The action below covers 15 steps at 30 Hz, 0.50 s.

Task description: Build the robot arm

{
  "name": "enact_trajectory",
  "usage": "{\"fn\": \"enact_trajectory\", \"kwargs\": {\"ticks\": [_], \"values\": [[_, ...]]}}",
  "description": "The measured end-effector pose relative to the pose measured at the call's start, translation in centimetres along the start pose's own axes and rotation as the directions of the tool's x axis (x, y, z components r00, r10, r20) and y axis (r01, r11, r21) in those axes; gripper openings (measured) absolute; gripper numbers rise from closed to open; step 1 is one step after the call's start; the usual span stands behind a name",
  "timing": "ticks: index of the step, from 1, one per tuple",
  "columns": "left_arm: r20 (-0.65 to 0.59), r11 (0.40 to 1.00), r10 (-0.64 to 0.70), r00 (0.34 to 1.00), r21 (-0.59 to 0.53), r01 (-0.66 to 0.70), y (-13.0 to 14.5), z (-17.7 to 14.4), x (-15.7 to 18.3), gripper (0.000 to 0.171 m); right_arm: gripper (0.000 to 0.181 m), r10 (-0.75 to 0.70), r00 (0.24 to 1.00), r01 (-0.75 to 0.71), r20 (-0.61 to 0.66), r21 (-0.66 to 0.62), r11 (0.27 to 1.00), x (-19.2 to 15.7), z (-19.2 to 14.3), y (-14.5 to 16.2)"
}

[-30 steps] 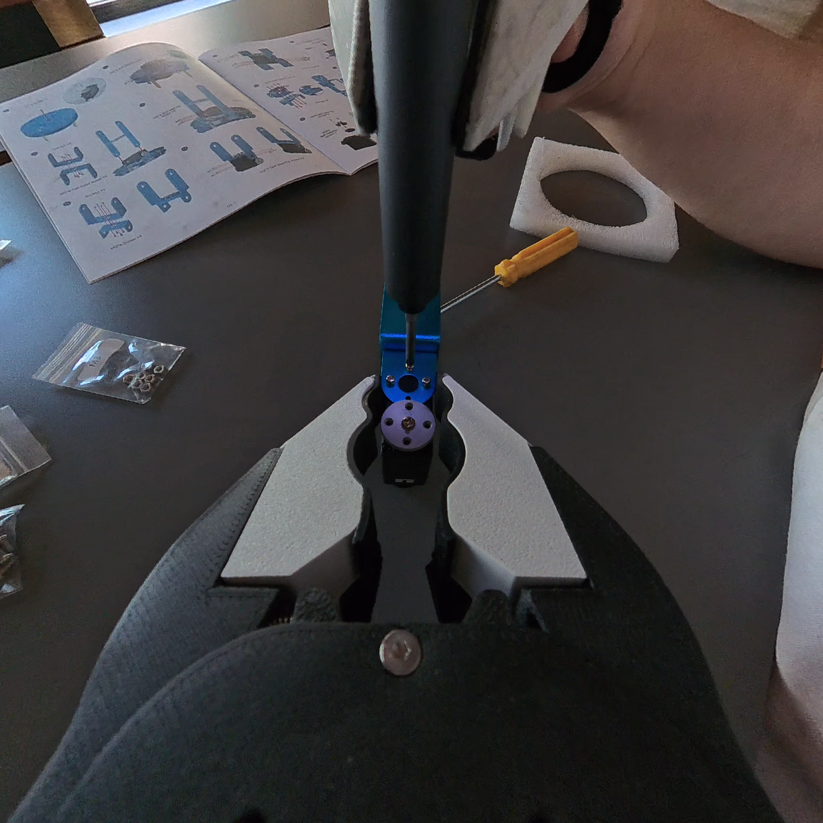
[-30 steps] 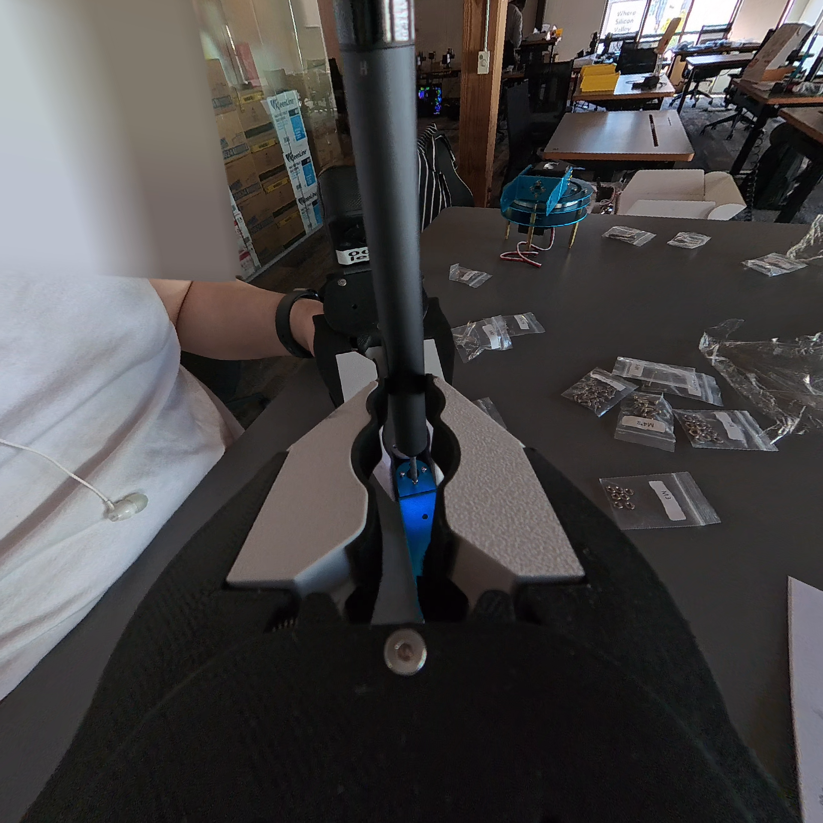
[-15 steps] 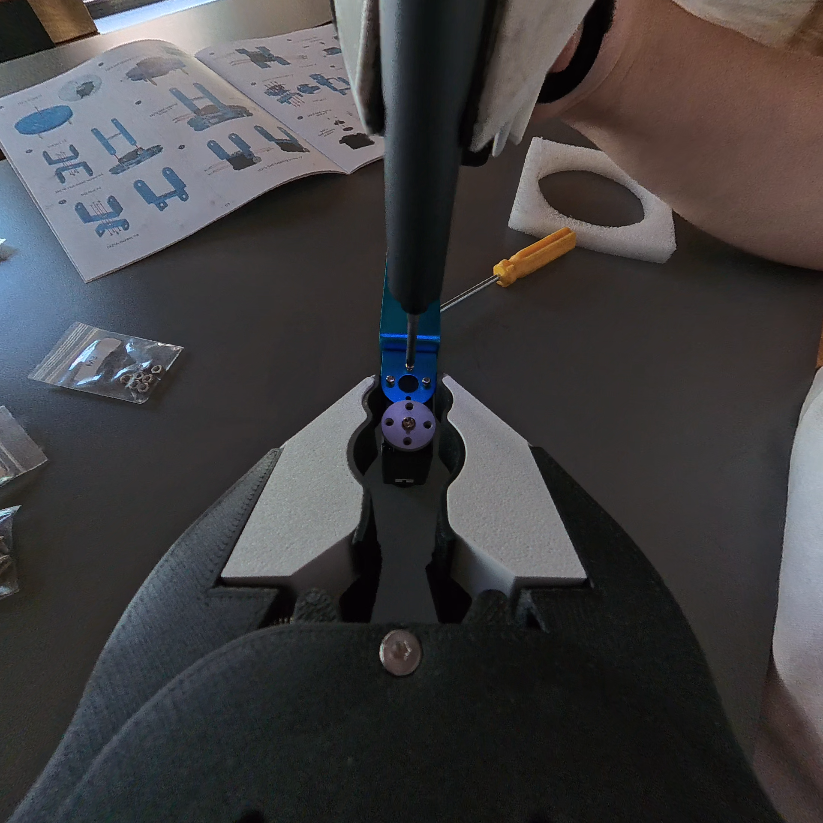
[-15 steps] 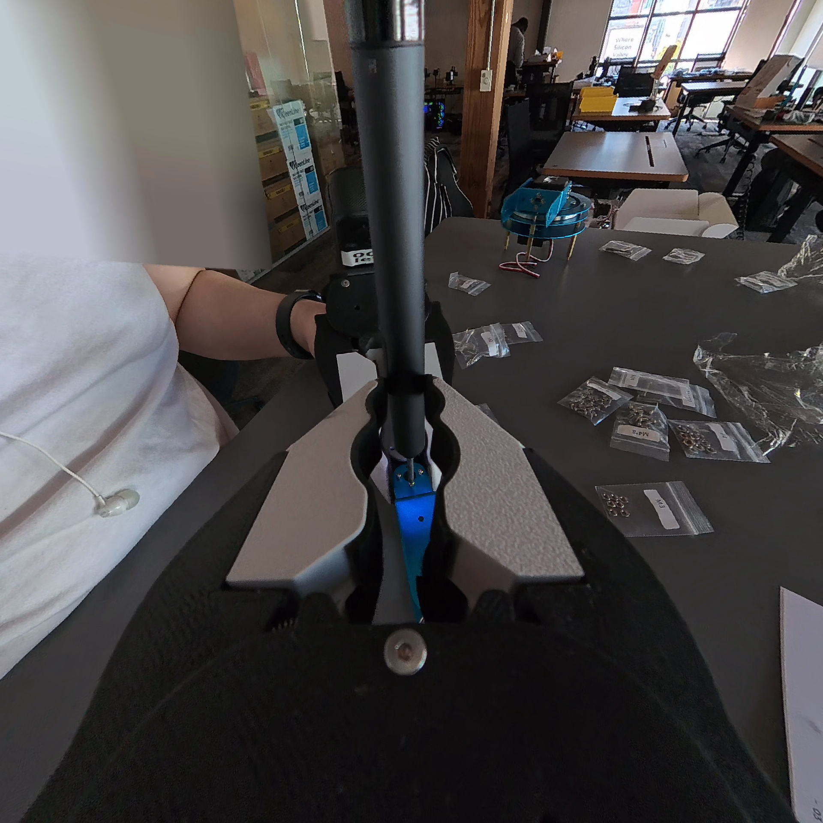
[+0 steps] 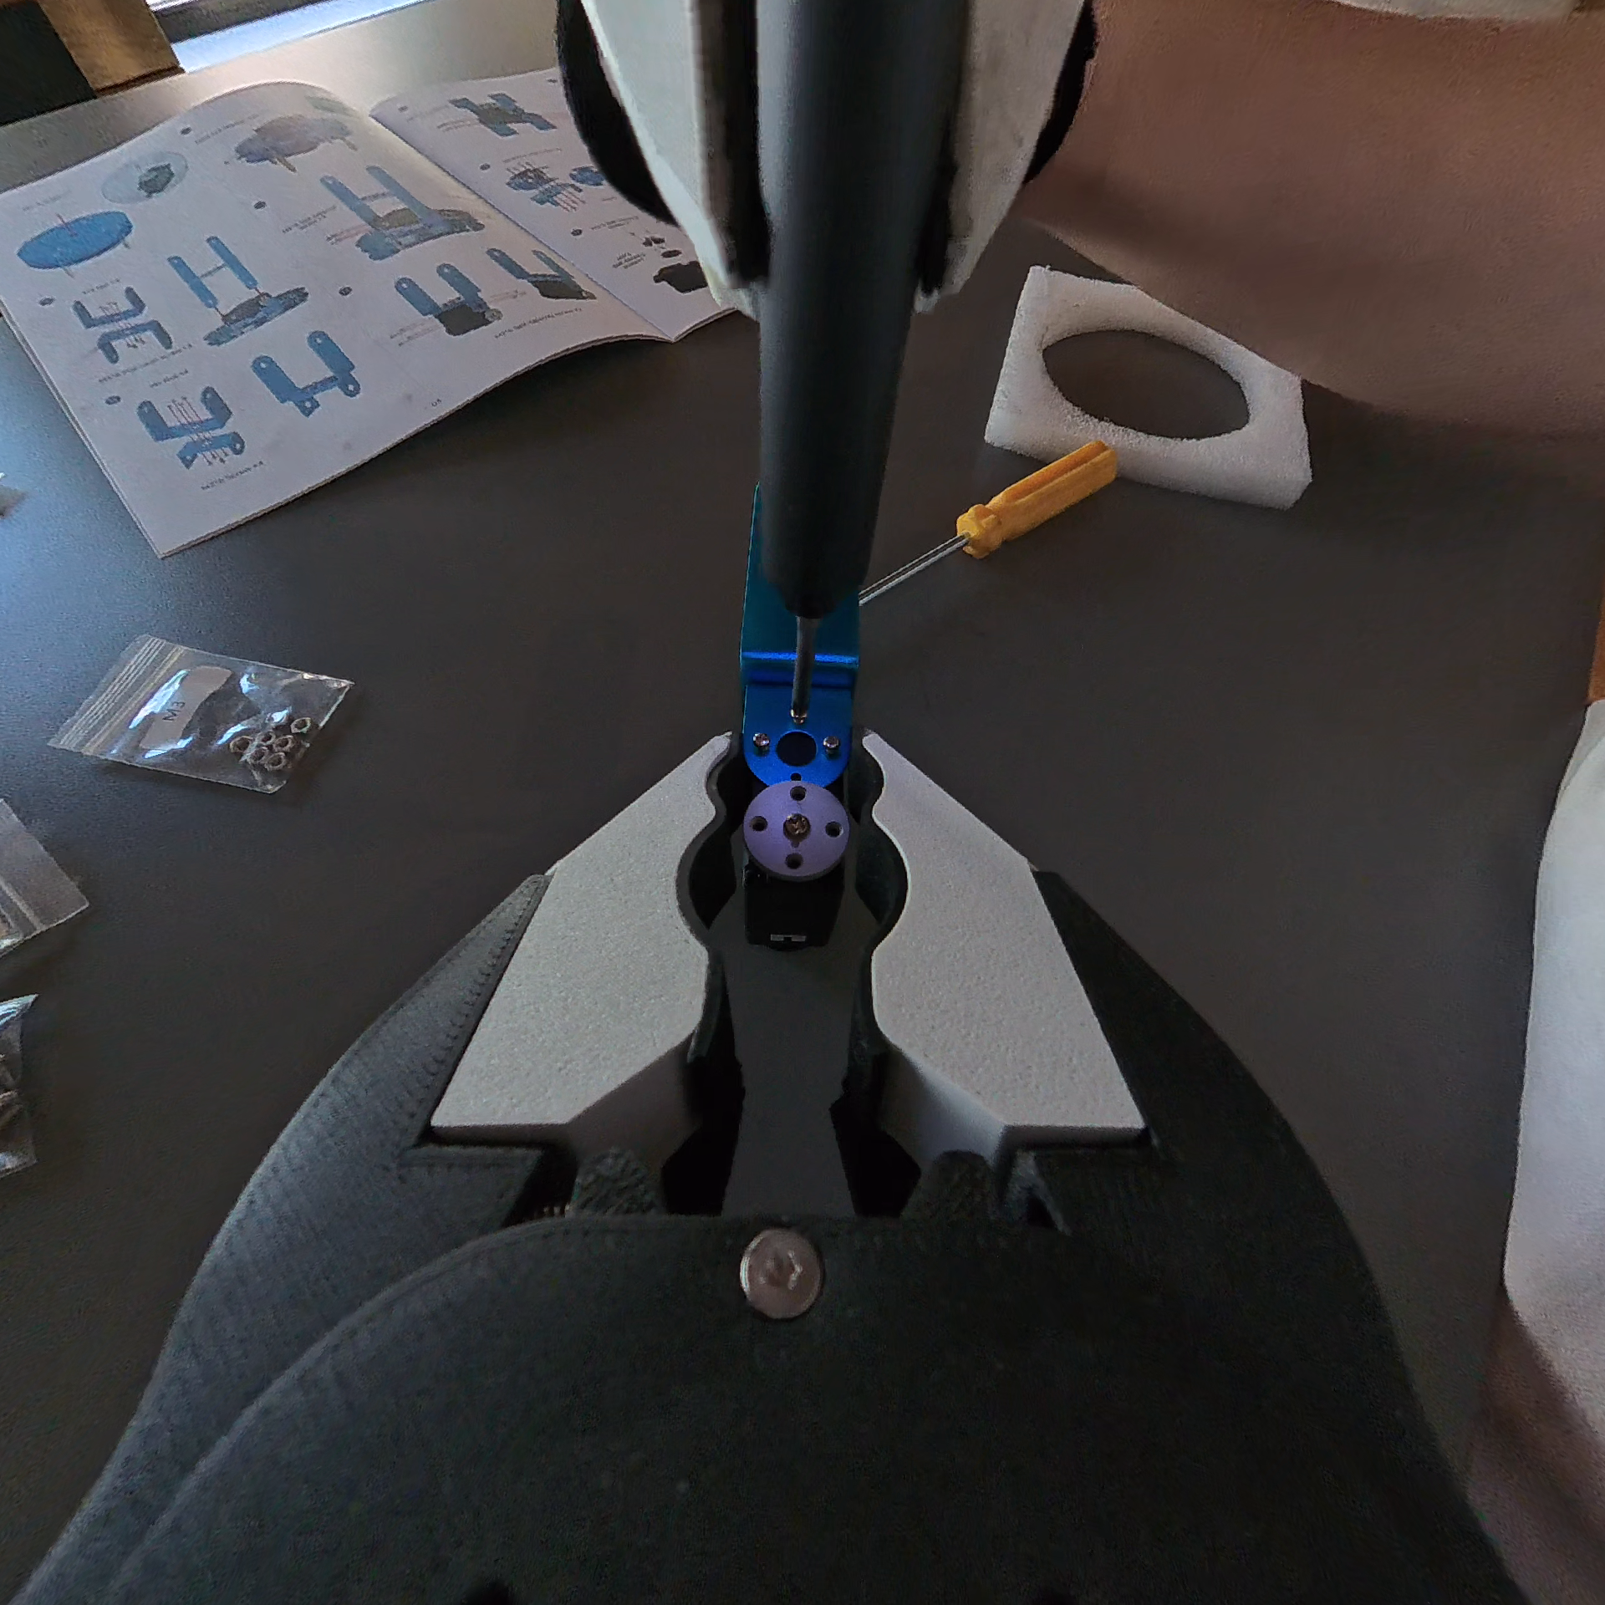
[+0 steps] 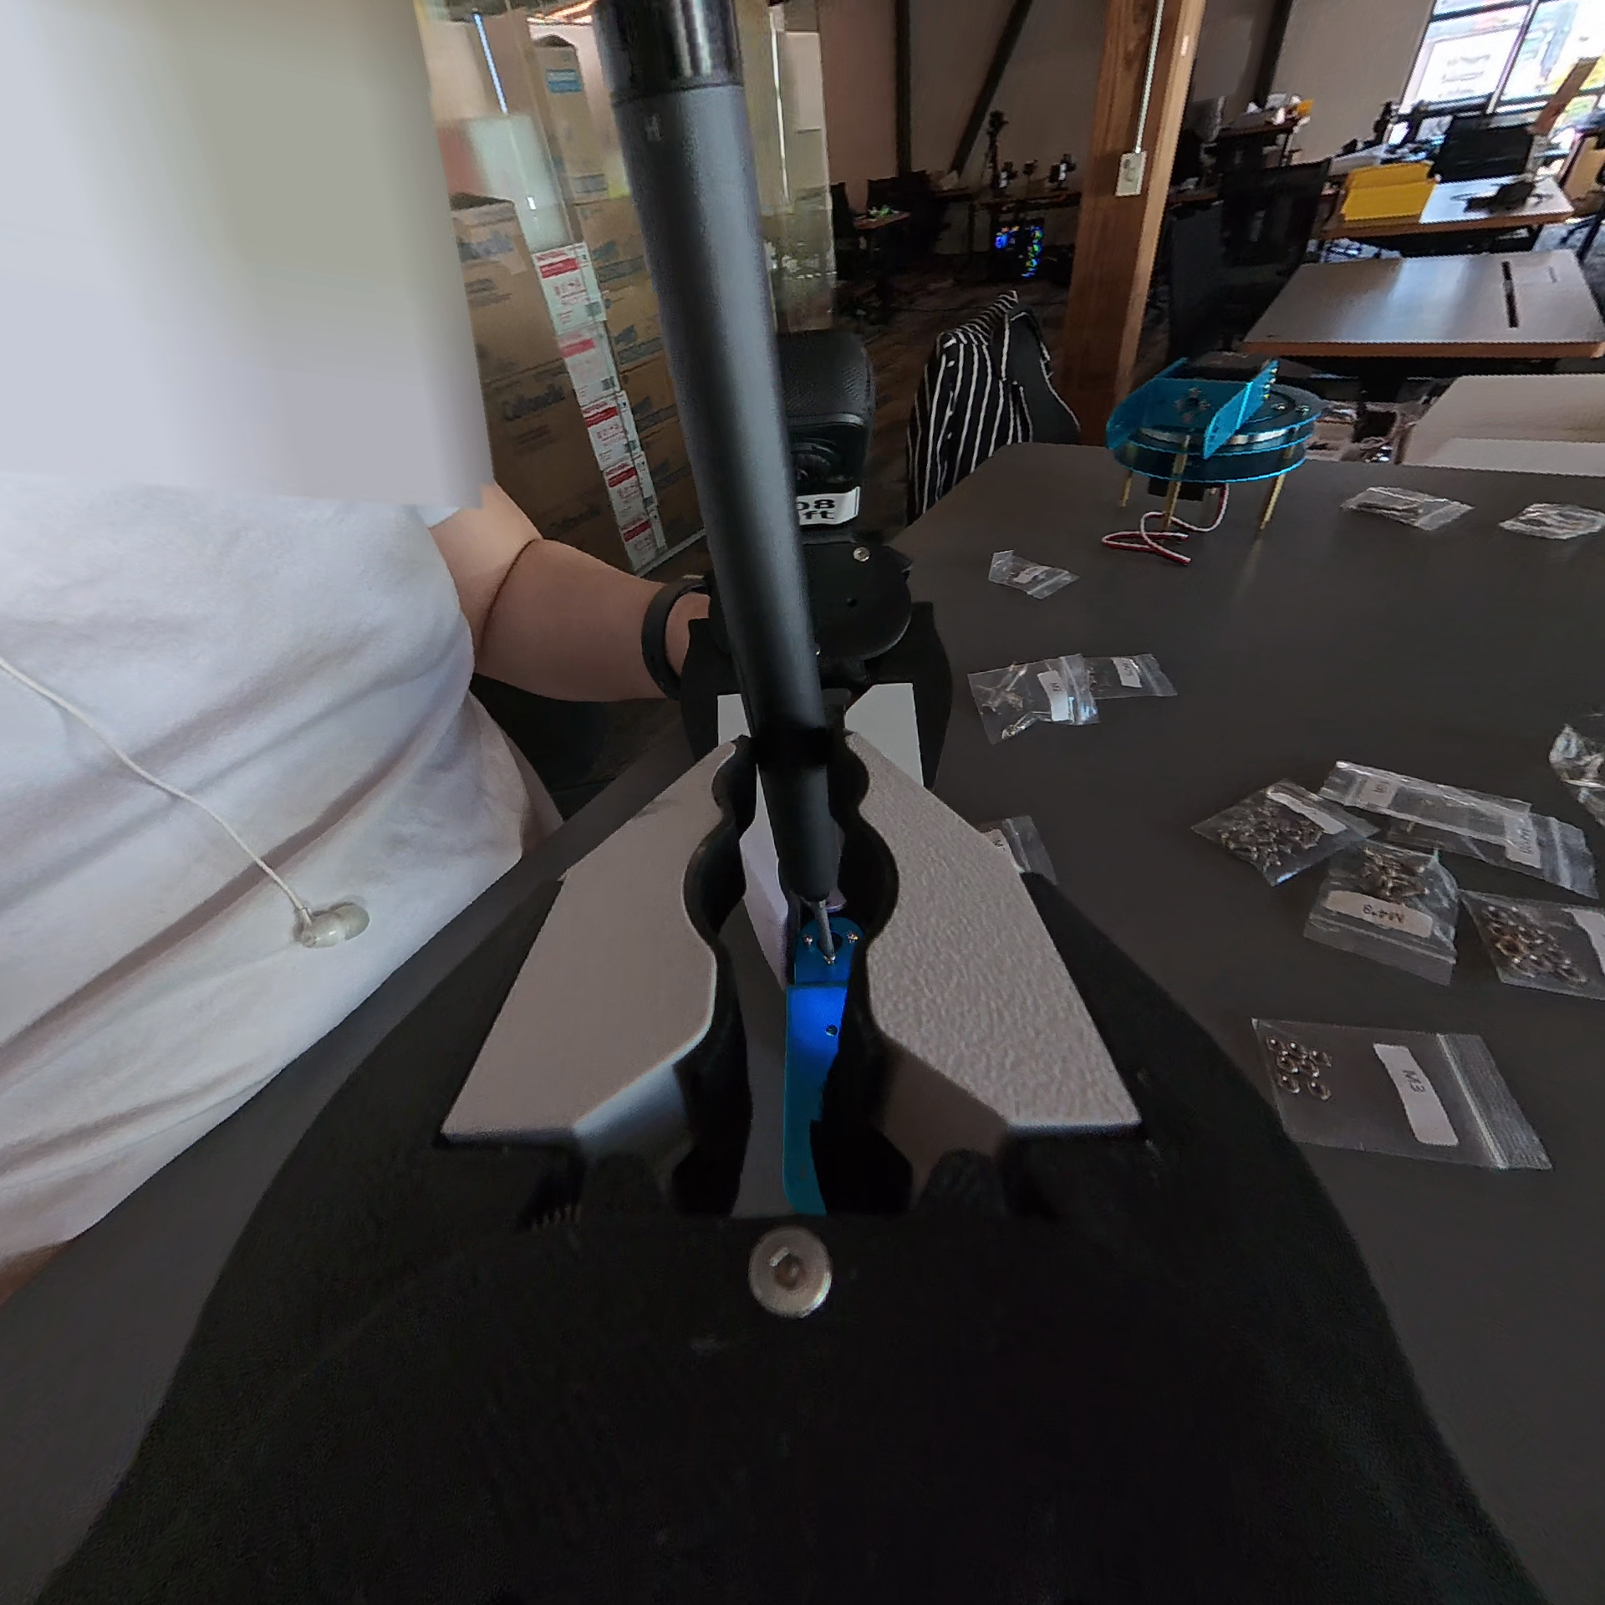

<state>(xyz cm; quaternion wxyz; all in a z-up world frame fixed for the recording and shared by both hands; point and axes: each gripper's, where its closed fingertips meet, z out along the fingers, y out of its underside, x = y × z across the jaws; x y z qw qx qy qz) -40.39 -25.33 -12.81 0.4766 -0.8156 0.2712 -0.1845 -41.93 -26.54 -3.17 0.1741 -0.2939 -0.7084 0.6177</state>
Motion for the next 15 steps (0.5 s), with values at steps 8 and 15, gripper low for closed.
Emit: {"fn": "enact_trajectory", "kwargs": {"ticks": [8, 15], "values": [[0.004, 1.000, -0.007, 1.000, 0.002, 0.007, 0.0, 0.0, 0.0, 0.022, 0.016, -0.002, 0.997, 0.003, -0.071, 0.011, 1.000, 0.5, 0.0, -0.1], [-0.063, 0.987, -0.082, 0.995, 0.133, 0.090, -2.7, -2.5, 0.1, 0.050, 0.016, -0.023, 0.990, 0.025, -0.142, 0.013, 1.000, 0.4, -0.5, 0.1]]}}
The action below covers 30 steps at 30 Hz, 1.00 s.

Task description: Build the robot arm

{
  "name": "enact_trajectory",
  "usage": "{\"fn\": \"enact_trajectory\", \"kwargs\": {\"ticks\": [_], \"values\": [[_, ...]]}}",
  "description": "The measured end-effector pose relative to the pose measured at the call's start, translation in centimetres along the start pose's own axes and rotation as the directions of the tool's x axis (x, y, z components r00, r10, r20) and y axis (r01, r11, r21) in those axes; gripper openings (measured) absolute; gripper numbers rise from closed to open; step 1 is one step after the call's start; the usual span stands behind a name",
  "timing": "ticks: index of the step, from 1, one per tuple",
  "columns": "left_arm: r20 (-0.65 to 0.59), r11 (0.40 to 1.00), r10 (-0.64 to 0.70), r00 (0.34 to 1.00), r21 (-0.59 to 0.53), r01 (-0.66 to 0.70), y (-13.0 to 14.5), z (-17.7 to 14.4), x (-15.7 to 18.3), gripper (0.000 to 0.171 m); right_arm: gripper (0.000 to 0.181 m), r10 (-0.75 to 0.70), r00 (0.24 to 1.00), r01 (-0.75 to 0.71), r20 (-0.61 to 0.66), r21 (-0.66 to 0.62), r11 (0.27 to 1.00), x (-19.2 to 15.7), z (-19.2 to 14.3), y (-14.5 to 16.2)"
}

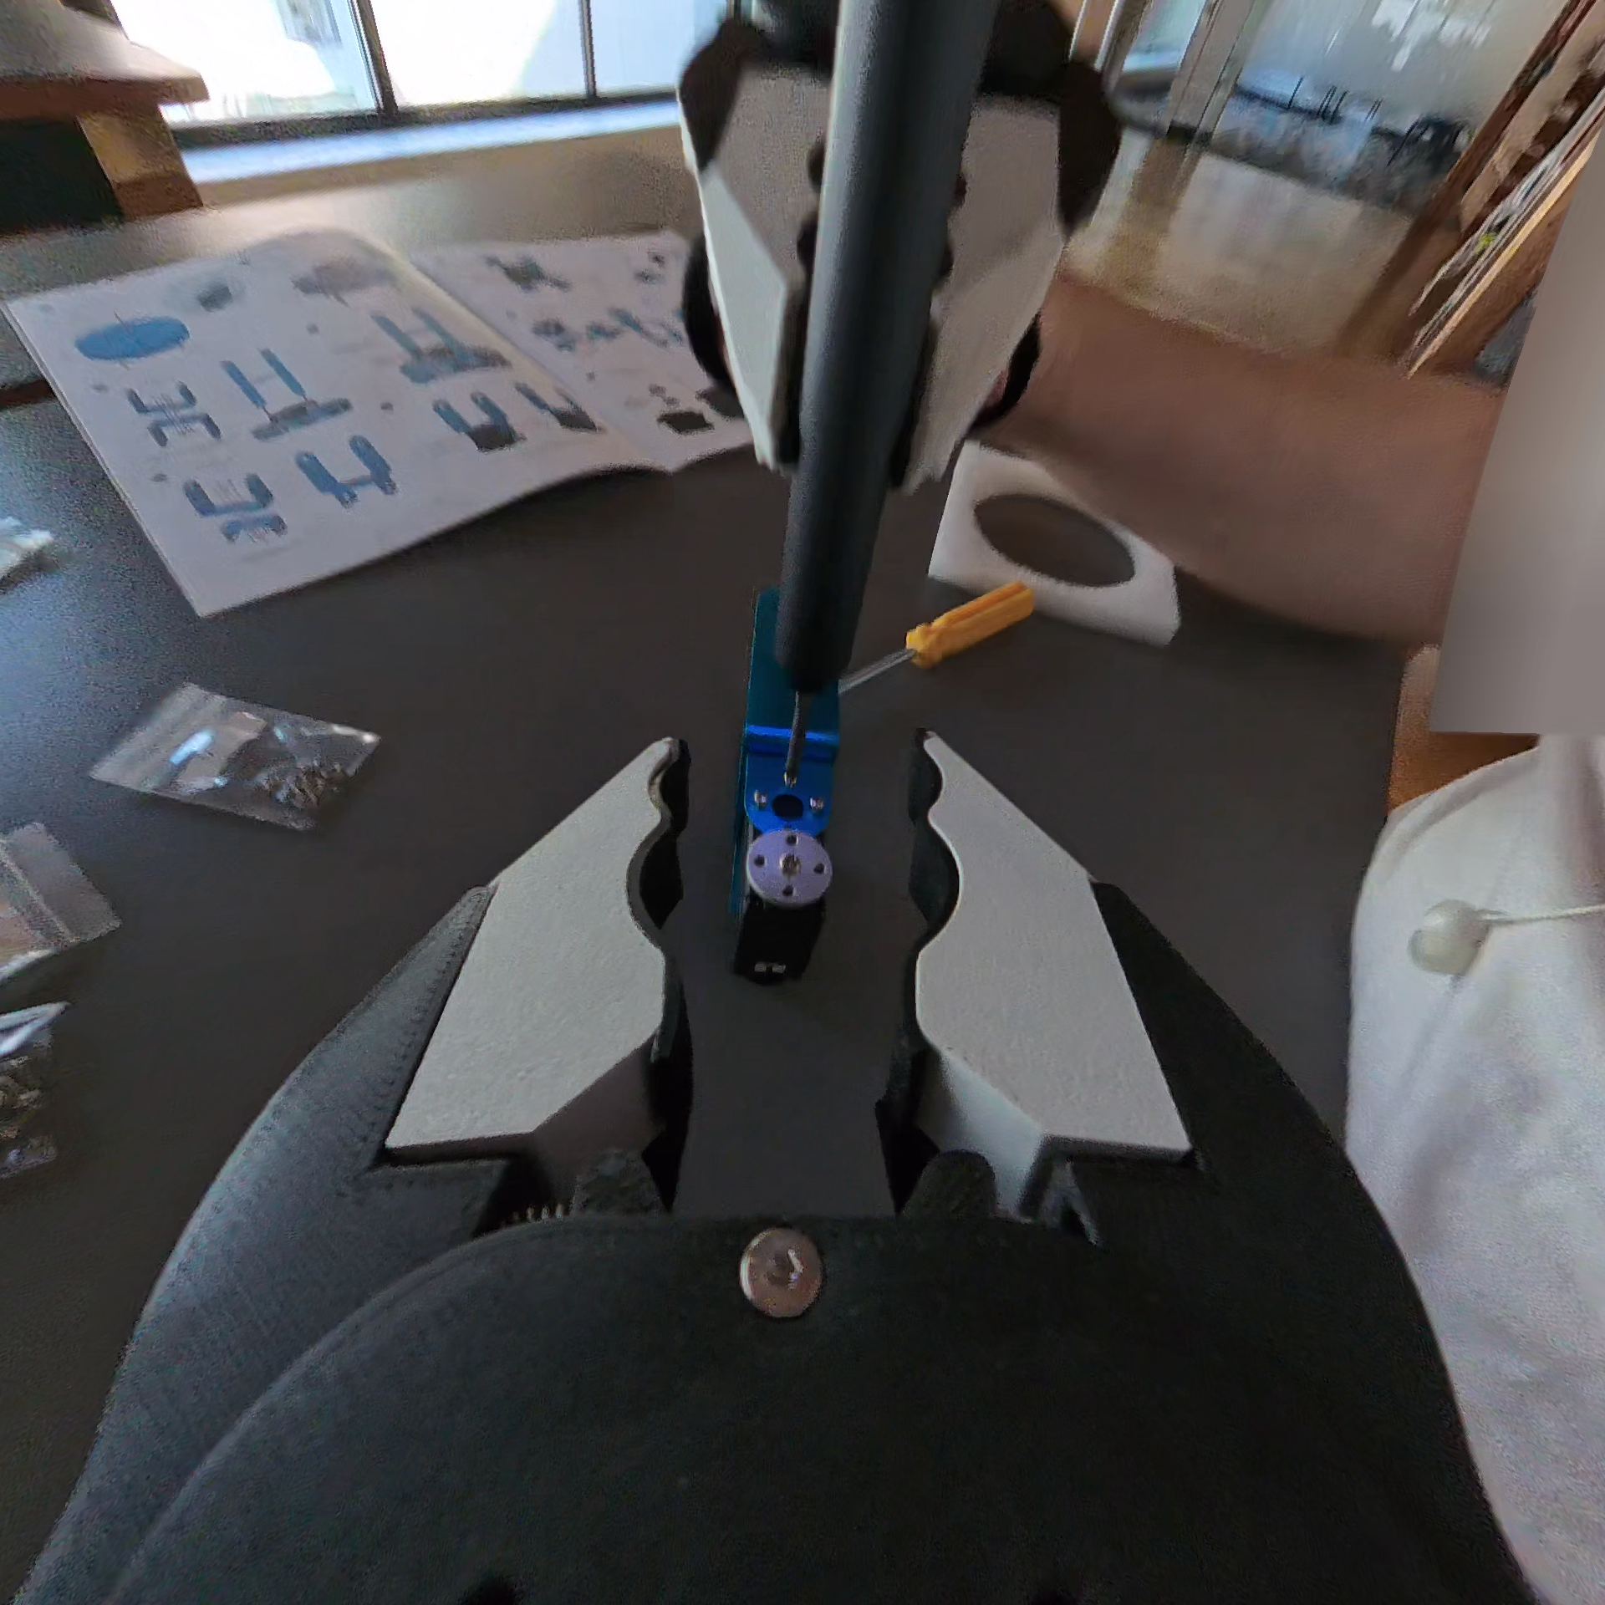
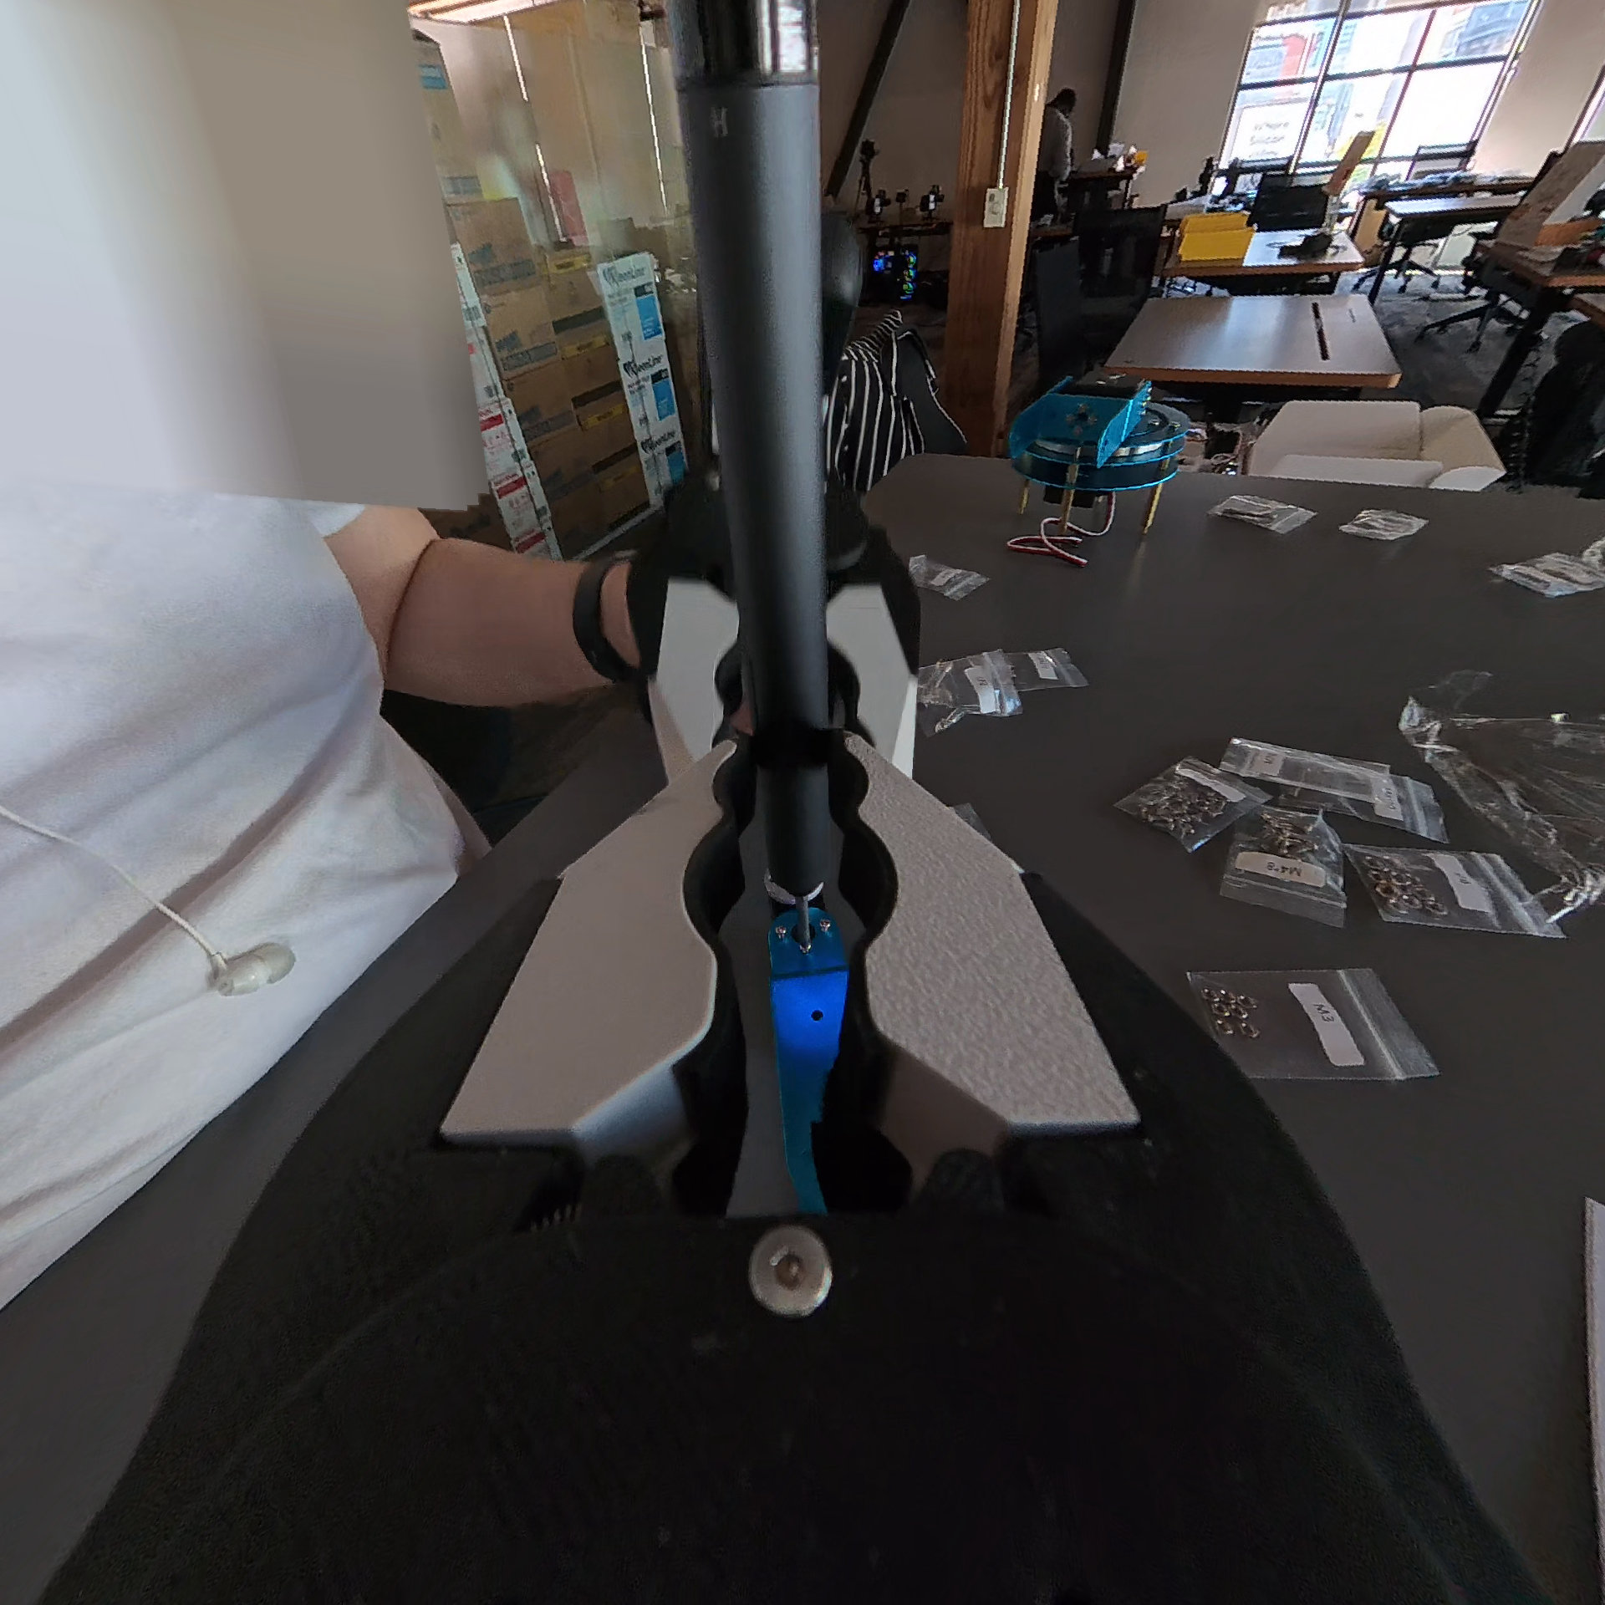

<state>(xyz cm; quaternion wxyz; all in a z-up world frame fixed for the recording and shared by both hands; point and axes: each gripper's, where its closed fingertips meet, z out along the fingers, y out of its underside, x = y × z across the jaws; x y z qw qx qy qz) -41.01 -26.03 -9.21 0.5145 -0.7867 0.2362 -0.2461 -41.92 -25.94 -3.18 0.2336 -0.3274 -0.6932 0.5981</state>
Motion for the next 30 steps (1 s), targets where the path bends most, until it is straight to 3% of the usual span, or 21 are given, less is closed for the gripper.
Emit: {"fn": "enact_trajectory", "kwargs": {"ticks": [4, 8, 11, 19, 23, 30], "values": [[-0.016, 0.983, 0.009, 1.000, 0.185, -0.006, -7.7, -3.1, 0.6, 0.046, 0.016, -0.031, 0.999, 0.030, -0.030, -0.027, 0.999, -0.1, 0.2, 0.0], [0.048, 0.972, 0.126, 0.991, 0.193, -0.133, -12.2, -3.3, 1.6, 0.047, 0.016, -0.043, 0.997, 0.040, -0.064, -0.046, 0.998, 0.0, 0.7, -0.1], [0.086, 0.972, 0.159, 0.984, 0.163, -0.171, -12.8, -2.7, 1.2, 0.017, 0.017, -0.045, 0.994, 0.039, -0.104, -0.054, 0.998, 0.3, 0.6, -0.1], [-0.049, 0.978, 0.172, 0.984, 0.129, -0.164, -12.6, -2.6, 1.5, 0.017, 0.026, -0.015, 0.997, 0.011, -0.072, -0.056, 0.998, 0.1, 0.1, 0.9], [-0.051, 0.981, 0.155, 0.987, 0.123, -0.148, -12.6, -2.7, 1.1, 0.017, 0.028, 0.027, 1.000, -0.027, -0.012, 0.025, 0.999, -0.1, 0.1, -0.4], [-0.048, 0.981, 0.154, 0.987, 0.125, -0.147, -12.6, -2.6, 1.1, 0.017, 0.018, 0.056, 0.998, -0.055, 0.041, -0.013, 0.998, 0.4, 0.5, -0.6]]}}
